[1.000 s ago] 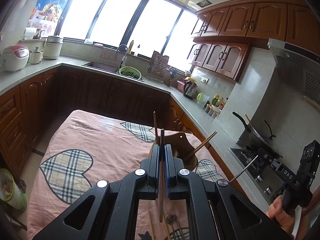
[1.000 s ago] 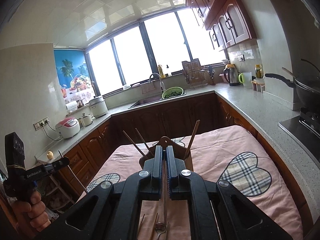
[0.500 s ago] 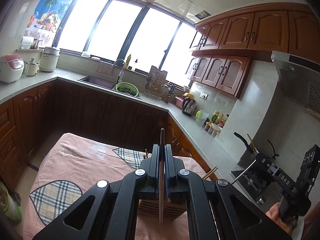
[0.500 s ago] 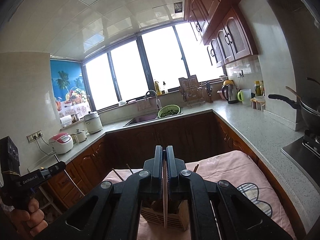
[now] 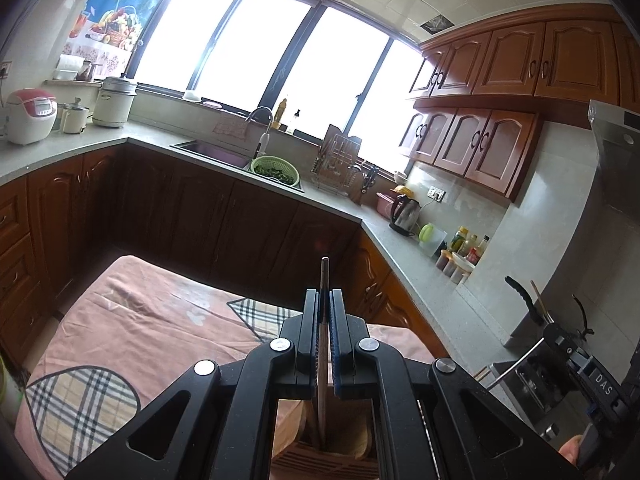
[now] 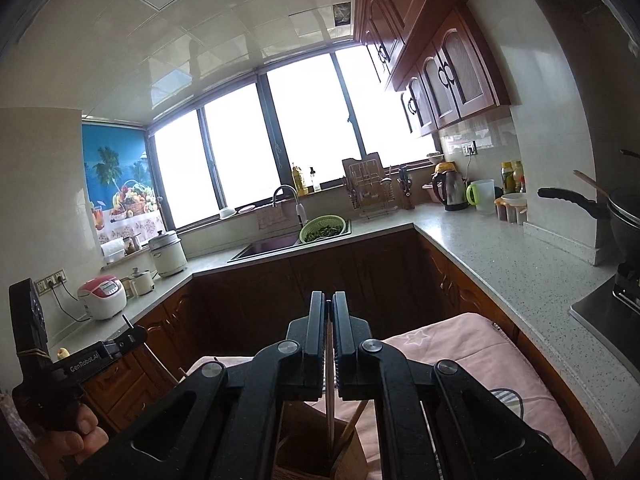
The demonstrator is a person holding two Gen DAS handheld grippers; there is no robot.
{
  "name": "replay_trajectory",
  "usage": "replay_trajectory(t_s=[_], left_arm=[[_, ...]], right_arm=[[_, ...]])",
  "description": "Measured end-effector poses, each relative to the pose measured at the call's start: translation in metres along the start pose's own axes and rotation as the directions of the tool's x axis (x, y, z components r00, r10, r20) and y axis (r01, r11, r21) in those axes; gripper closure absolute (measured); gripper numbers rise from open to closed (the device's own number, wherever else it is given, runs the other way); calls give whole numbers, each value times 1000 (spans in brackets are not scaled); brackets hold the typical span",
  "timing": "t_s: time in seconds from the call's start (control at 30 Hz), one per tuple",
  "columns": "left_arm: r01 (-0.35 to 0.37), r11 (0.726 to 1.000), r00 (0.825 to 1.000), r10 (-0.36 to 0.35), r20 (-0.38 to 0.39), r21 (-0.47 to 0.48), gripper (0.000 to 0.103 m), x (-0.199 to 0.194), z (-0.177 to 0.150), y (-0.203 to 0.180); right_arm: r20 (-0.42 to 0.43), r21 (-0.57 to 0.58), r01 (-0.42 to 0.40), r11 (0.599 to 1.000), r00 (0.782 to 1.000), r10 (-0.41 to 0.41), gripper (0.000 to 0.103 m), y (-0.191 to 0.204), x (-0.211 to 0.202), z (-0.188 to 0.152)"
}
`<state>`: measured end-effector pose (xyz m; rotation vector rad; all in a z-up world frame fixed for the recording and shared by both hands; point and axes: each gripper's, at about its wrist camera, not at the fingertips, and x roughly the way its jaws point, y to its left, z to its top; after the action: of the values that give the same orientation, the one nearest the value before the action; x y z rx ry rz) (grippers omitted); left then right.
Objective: Organize utensils
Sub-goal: 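Lift both metal chopsticks and carry them over the wooden utensil holder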
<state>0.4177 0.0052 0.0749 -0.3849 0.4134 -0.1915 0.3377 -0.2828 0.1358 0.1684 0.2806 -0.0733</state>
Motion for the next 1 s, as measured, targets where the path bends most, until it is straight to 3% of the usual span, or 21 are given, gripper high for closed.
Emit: replay_trajectory(t_s=[0.5, 1.0], left_arm=[[-14, 999, 995, 17, -100, 34, 100, 65, -27, -4], [4, 999, 991, 3, -135, 47, 99, 74, -17, 8]], right_arm=[[-128, 83, 19, 996, 992, -8, 99, -25, 35, -56], [-146, 87, 31, 996, 989, -18, 99, -28, 42, -59]])
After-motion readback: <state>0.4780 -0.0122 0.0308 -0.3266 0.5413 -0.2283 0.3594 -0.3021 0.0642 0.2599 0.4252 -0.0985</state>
